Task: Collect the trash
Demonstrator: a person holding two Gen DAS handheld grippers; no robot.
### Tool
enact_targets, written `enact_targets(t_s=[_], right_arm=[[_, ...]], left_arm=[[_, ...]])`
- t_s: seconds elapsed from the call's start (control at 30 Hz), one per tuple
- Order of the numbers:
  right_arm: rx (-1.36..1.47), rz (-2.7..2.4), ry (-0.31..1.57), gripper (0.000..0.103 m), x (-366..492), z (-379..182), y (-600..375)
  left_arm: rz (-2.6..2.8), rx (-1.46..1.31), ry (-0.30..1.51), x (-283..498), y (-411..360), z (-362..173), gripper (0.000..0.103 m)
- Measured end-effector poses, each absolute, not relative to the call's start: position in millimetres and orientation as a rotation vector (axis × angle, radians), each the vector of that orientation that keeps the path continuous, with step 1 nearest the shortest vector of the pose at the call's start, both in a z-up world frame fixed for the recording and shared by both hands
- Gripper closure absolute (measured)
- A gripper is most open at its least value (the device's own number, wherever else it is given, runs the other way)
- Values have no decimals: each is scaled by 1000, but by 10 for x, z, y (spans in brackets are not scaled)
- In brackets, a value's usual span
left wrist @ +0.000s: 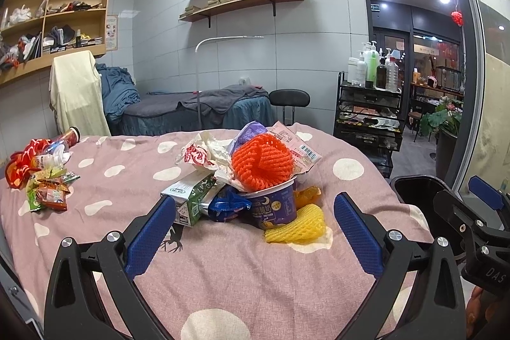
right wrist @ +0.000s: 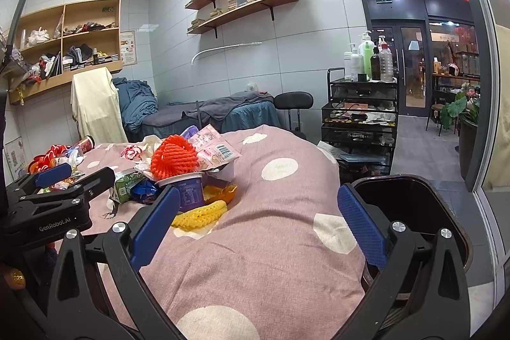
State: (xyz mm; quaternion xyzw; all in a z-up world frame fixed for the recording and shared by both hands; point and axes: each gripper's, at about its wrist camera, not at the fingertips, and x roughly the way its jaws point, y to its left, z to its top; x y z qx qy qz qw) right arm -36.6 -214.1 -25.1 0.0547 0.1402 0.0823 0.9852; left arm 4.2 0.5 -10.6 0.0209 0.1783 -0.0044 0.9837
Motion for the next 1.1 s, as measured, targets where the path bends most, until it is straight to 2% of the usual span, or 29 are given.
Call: enact_targets(t_s=[1.1], right_arm=[[116, 182, 313, 5, -318, -262, -2117]], left_arm=[[0, 46, 385, 71, 38, -133, 5]])
